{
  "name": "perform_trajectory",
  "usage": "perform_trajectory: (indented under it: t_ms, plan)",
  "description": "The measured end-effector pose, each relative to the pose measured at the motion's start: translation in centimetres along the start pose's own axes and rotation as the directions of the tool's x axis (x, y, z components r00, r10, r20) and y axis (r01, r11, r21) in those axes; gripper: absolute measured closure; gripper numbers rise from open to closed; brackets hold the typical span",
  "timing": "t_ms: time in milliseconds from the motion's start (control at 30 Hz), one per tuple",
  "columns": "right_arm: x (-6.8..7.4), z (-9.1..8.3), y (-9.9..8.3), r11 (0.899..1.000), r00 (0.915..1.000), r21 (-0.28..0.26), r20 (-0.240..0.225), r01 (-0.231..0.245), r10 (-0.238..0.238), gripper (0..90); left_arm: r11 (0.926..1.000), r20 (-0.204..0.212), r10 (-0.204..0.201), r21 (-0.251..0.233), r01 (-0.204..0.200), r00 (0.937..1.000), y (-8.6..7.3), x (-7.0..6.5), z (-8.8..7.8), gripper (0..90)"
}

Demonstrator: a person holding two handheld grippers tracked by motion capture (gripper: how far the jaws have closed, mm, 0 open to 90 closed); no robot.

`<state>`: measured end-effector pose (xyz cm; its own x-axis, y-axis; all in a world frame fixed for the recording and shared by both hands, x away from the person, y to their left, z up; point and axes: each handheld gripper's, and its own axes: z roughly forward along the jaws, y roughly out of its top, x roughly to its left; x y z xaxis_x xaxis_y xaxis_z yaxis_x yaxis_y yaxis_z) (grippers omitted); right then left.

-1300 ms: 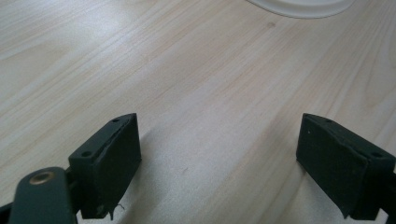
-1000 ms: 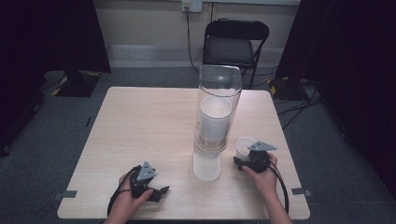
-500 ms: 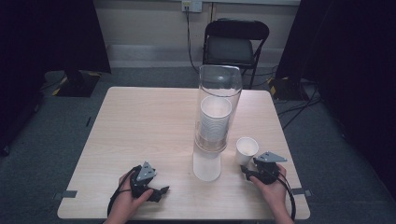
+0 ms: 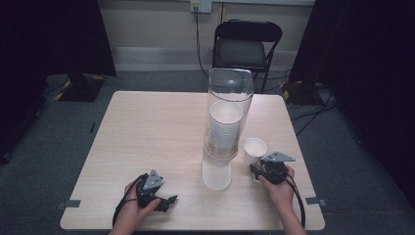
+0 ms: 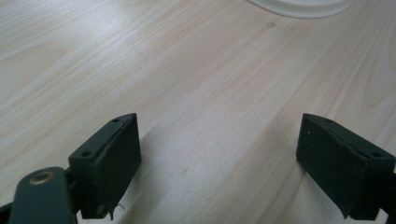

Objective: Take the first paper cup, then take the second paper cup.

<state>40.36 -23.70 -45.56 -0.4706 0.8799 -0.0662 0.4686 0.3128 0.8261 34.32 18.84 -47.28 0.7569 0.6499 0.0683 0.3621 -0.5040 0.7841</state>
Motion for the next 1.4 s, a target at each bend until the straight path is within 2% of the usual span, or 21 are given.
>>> perform_trajectory:
  t_ms: [33,67,100,133,200,333,667,900,1167,1267,1400]
  plan:
    - [0.0,0.4,0.1,1.0,0.9999,0.004,0.011,-0.006,0.006,44.9,1.0,0.0,-0.001,0.0,0.001,1.0,0.0,0.0,0.0,13.4]
    - [0.0,0.4,0.1,1.0,0.9999,0.004,0.011,-0.006,0.006,44.9,1.0,0.0,0.0,0.0,0.0,1.0,0.0,0.0,0.0,13.4]
    - [0.0,0.5,0.3,1.0,0.9999,-0.002,0.012,-0.009,0.009,39.9,1.0,0.0,0.0,0.0,0.0,1.0,0.0,0.0,0.0,13.3]
    - [0.0,0.5,0.3,1.0,0.9999,-0.002,0.012,-0.009,0.009,39.9,1.0,0.0,0.0,0.0,0.0,1.0,0.0,0.0,0.0,13.3]
    - [0.1,0.4,0.4,1.0,0.9994,-0.002,0.031,-0.016,0.016,31.6,1.0,0.0,-0.001,0.0,0.001,1.0,0.0,0.0,0.0,13.3]
    - [0.5,-0.5,0.4,1.0,0.9998,-0.001,0.017,-0.004,0.004,25.0,1.0,0.0,0.0,0.0,0.0,1.0,0.0,0.0,0.0,13.4]
    - [1.3,-2.5,-0.1,0.999,0.9995,-0.03,-0.017,0.025,-0.026,20.8,1.0,0.0,-0.001,0.0,0.001,1.0,0.0,0.0,0.0,13.4]
    - [3.3,-3.6,0.3,0.996,0.9951,-0.08,-0.087,0.04,-0.047,20.8,1.0,0.0,-0.001,0.0,0.001,1.0,0.0,0.0,0.0,13.3]
    - [5.1,-3.6,1.6,0.992,0.9876,-0.107,-0.137,0.062,-0.076,20.6,1.0,0.0,0.0,0.0,0.0,1.0,0.0,0.0,0.0,13.4]
    - [6.3,-3.4,2.5,0.989,0.9809,-0.125,-0.169,0.076,-0.096,20.5,1.0,0.0,0.0,0.0,0.0,1.0,0.0,0.0,0.0,13.3]
    - [6.9,-3.3,3.0,0.988,0.9775,-0.129,-0.182,0.084,-0.107,20.4,1.0,0.0,-0.001,-0.001,0.001,1.0,0.0,0.0,0.0,13.3]
